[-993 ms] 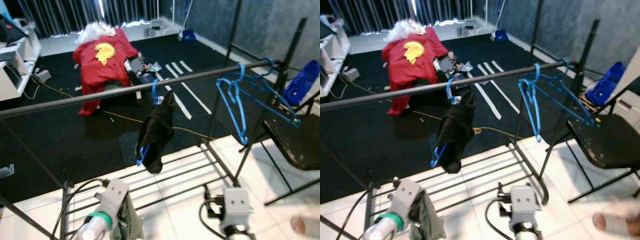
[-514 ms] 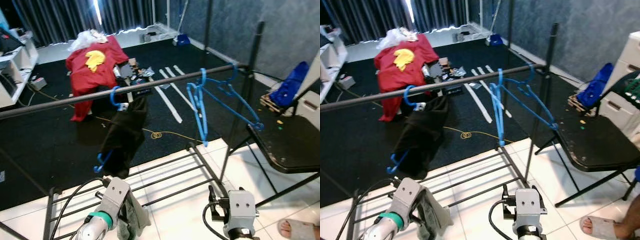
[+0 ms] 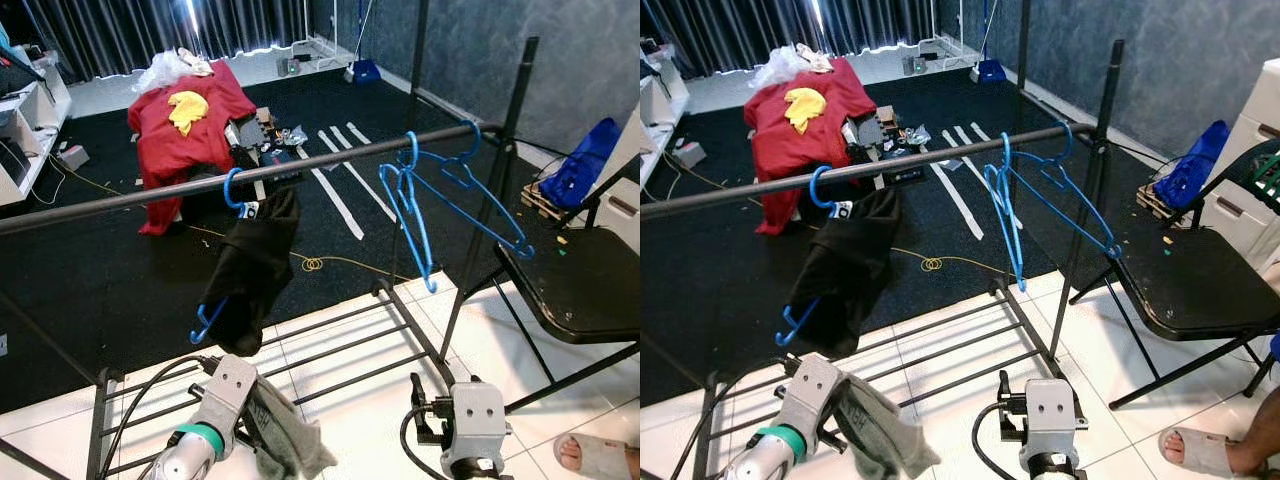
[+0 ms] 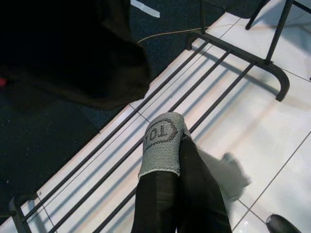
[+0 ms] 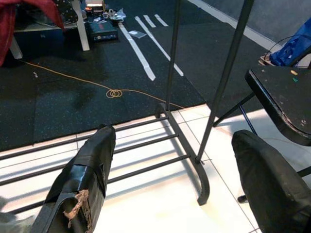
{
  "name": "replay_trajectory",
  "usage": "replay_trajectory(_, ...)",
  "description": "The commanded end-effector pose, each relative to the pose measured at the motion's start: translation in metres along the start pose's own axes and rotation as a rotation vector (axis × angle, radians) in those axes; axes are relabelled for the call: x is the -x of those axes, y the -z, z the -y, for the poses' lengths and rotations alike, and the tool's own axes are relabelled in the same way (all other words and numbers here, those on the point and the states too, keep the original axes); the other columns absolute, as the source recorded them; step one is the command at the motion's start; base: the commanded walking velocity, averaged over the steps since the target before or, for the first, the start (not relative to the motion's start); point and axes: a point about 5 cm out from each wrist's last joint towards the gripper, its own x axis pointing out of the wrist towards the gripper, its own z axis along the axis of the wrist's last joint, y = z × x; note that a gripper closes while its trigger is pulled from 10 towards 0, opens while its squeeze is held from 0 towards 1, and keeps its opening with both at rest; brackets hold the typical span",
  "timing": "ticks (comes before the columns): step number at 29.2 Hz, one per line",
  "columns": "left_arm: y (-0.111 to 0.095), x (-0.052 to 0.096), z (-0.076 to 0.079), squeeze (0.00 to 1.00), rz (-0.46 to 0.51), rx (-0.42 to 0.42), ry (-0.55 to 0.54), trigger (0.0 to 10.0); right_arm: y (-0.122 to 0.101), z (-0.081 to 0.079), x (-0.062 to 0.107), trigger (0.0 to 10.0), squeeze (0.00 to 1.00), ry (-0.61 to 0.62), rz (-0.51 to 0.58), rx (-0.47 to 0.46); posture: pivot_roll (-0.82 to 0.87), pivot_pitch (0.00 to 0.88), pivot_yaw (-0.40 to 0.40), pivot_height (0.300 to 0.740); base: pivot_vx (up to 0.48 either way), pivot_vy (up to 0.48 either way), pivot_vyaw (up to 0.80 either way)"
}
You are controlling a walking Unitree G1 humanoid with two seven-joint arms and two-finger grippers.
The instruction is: Hang hanger
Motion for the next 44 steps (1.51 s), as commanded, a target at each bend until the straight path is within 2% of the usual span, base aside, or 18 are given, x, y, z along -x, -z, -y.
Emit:
replay_trajectory(1, 0.005, 0.003, -0.002, 0.00, -0.026, 0.027, -0.005, 10.0, -0.003, -0.001, 0.001, 10.0, 0.00, -0.011, 0.009, 0.022, -0.33, 0.079, 0.137, 0.740, 0.000, 0.000, 0.00)
replay_trajectory(4, 0.000, -0.003, -0.002, 0.00, -0.032, 0.123, -0.020, 10.0, -0.034, 0.011, -0.012, 10.0, 0.00, 0.005, 0.149, 0.126, -0.33, 0.079, 0.137, 0.740, 0.000, 0.000, 0.00)
replay_trajectory(5, 0.000, -0.003, -0.002, 0.00, -0.032, 0.123, -0.020, 10.0, -0.034, 0.011, -0.012, 10.0, 0.00, 0.005, 0.149, 0.126, -0.33, 0.079, 0.137, 0.740, 0.000, 0.000, 0.00)
replay_trajectory(6, -0.003, -0.006, -0.004, 0.00, -0.029, 0.142, -0.035, 10.0, -0.053, 0.020, -0.019, 10.0, 0.00, 0.028, 0.223, 0.170, -0.33, 0.079, 0.137, 0.740, 0.000, 0.000, 0.00)
replay_trajectory(7, -0.007, -0.010, -0.006, 0.00, -0.021, 0.153, -0.049, 10.0, -0.083, 0.032, -0.027, 10.0, 0.00, 0.072, 0.327, 0.195, -0.33, 0.079, 0.137, 0.740, 0.000, 0.000, 0.00)
replay_trajectory(9, -0.007, -0.010, -0.006, 0.00, -0.021, 0.153, -0.049, 10.0, -0.083, 0.032, -0.027, 10.0, 0.00, 0.072, 0.327, 0.195, -0.33, 0.079, 0.137, 0.740, 0.000, 0.000, 0.00)
replay_trajectory(11, -0.011, -0.012, -0.008, 0.00, -0.009, 0.153, -0.059, 10.0, -0.131, 0.051, -0.035, 10.0, 0.00, 0.153, 0.475, 0.213, -0.34, 0.088, 0.127, 0.740, 0.000, 0.000, 0.00)
replay_trajectory(12, -0.011, -0.012, -0.008, 0.00, -0.009, 0.153, -0.059, 10.0, -0.131, 0.051, -0.035, 10.0, 0.00, 0.153, 0.475, 0.213, -0.34, 0.088, 0.127, 0.740, 0.000, 0.000, 0.00)
replay_trajectory(14, -0.012, -0.013, -0.008, 0.00, -0.006, 0.148, -0.060, 10.0, -0.160, 0.065, -0.039, 10.0, 0.00, 0.212, 0.537, 0.201, -0.34, 0.099, 0.124, 0.740, 0.000, 0.000, 0.00)
replay_trajectory(16, -0.013, -0.014, -0.007, 0.00, -0.006, 0.151, -0.063, 10.0, -0.155, 0.071, -0.047, 10.0, 0.00, 0.178, 0.468, 0.096, -0.34, 0.102, 0.126, 0.740, 0.000, 0.000, 0.00)
replay_trajectory(18, -0.013, -0.014, -0.007, 0.00, -0.006, 0.151, -0.063, 10.0, -0.155, 0.071, -0.047, 10.0, 0.00, 0.178, 0.468, 0.096, -0.34, 0.102, 0.126, 0.740, 0.000, 0.000, 0.00)
replay_trajectory(21, -0.016, -0.014, -0.007, 0.00, -0.007, 0.153, -0.060, 10.0, -0.137, 0.063, -0.071, 10.0, 0.00, 0.029, 0.338, 0.075, -0.33, 0.129, 0.141, 0.740, 0.000, 0.000, 0.00)
replay_trajectory(26, -0.020, -0.011, -0.017, 0.00, -0.003, 0.145, -0.092, 10.0, -0.148, 0.056, -0.103, 10.0, 0.00, -0.059, 0.313, 0.048, -0.27, 0.156, 0.134, 0.740, 0.000, 0.000, 0.00)
replay_trajectory(32, -0.018, -0.003, -0.029, 0.00, -0.004, 0.146, -0.152, 10.0, -0.163, 0.045, -0.123, 10.0, 0.00, -0.149, 0.296, 0.028, -0.22, 0.165, 0.110, 0.740, 0.000, 0.000, 0.00)
replay_trajectory(37, -0.016, 0.002, -0.032, 0.00, -0.007, 0.148, -0.172, 10.0, -0.167, 0.043, -0.131, 10.0, 0.00, -0.163, 0.292, 0.028, -0.21, 0.167, 0.105, 0.740, 0.000, 0.000, 0.00)
replay_trajectory(38, -0.014, 0.008, -0.034, 0.00, -0.014, 0.150, -0.189, 10.0, -0.166, 0.048, -0.144, 10.0, 0.00, -0.110, 0.249, 0.050, -0.17, 0.182, 0.094, 0.740, 0.000, 0.000, 0.00)
replay_trajectory(41, -0.013, 0.010, -0.035, 0.00, -0.017, 0.151, -0.195, 10.0, -0.166, 0.050, -0.148, 10.0, 0.00, -0.086, 0.233, 0.059, -0.16, 0.184, 0.092, 0.740, 0.000, 0.000, 0.00)
replay_trajectory(44, -0.013, 0.014, -0.036, 0.00, -0.021, 0.152, -0.206, 10.0, -0.168, 0.059, -0.158, 10.0, 0.00, 0.001, 0.198, 0.135, -0.14, 0.188, 0.087, 0.740, 0.000, 0.000, 0.00)
